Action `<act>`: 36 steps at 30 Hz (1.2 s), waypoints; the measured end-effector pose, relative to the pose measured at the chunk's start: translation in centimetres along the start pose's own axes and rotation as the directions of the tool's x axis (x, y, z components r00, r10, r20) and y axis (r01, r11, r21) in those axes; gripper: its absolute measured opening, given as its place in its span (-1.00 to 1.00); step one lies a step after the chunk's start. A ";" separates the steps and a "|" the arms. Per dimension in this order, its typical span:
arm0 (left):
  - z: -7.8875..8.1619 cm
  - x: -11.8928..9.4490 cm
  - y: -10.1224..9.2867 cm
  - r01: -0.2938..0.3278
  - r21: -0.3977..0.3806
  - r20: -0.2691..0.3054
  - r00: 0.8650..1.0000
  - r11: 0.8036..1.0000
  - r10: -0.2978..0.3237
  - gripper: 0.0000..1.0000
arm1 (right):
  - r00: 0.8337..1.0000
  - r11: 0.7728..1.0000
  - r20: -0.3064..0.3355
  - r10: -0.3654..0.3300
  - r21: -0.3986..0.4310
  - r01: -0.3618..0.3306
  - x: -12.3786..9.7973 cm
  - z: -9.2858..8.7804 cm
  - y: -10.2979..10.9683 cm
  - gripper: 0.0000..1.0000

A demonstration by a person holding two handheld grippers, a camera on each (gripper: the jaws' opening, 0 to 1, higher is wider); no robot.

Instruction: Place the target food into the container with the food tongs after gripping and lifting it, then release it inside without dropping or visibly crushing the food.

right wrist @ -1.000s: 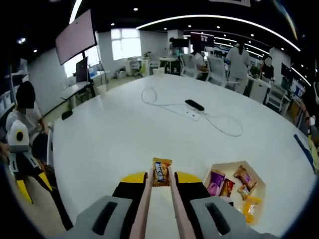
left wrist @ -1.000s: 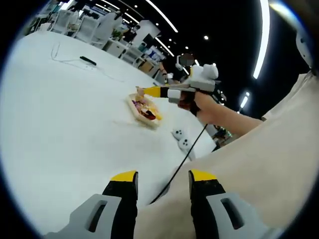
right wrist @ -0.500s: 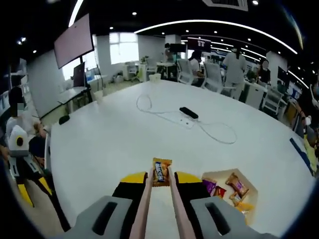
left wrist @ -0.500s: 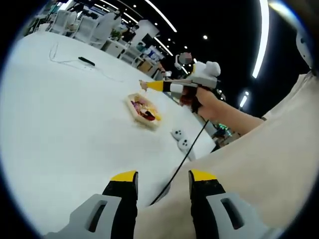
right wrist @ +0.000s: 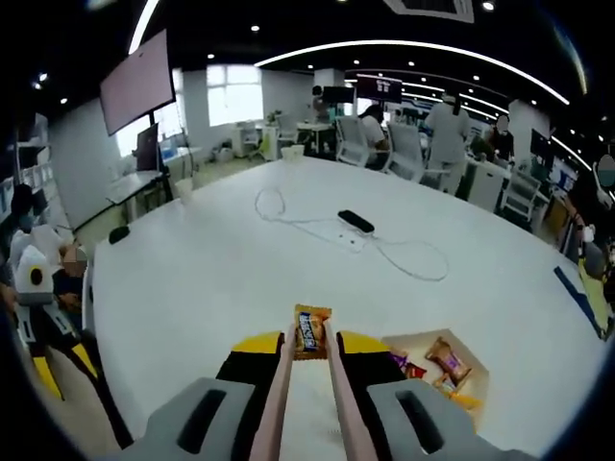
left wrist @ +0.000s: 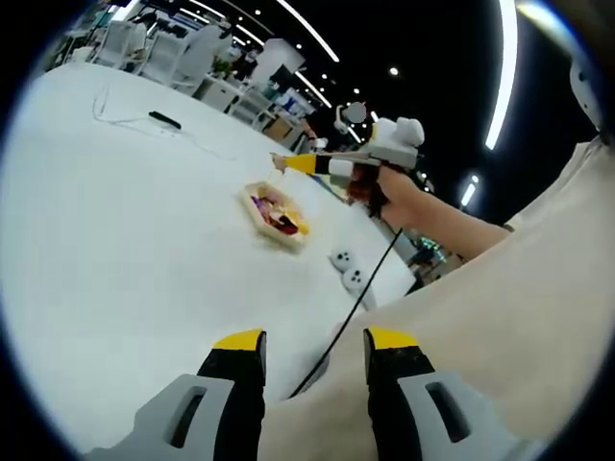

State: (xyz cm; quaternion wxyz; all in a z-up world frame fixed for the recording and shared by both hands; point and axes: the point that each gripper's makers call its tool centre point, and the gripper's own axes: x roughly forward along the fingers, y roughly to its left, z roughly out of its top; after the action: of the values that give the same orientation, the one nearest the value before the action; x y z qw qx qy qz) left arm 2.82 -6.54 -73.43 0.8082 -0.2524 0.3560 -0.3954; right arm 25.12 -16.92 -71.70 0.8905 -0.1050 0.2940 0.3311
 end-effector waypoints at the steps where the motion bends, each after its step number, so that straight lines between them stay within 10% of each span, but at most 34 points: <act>1: 0.0 0.0 0.0 0.000 0.000 0.000 1.000 1.000 0.000 -0.21 | 1.000 1.000 0.002 -0.001 0.000 0.001 0.0 0.1 -0.1 -0.60; 36: 0.5 0.5 -0.1 0.016 0.013 -0.011 1.000 1.000 -0.016 -0.21 | 0.995 0.994 0.027 -0.096 0.046 0.095 -1.5 0.8 -4.9 -0.60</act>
State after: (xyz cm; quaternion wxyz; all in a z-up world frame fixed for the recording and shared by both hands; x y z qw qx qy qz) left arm 3.40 -6.96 -73.28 0.8047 -0.2481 0.3557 -0.4055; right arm 27.79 -21.11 -70.22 0.9116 -0.0943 0.2828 0.2830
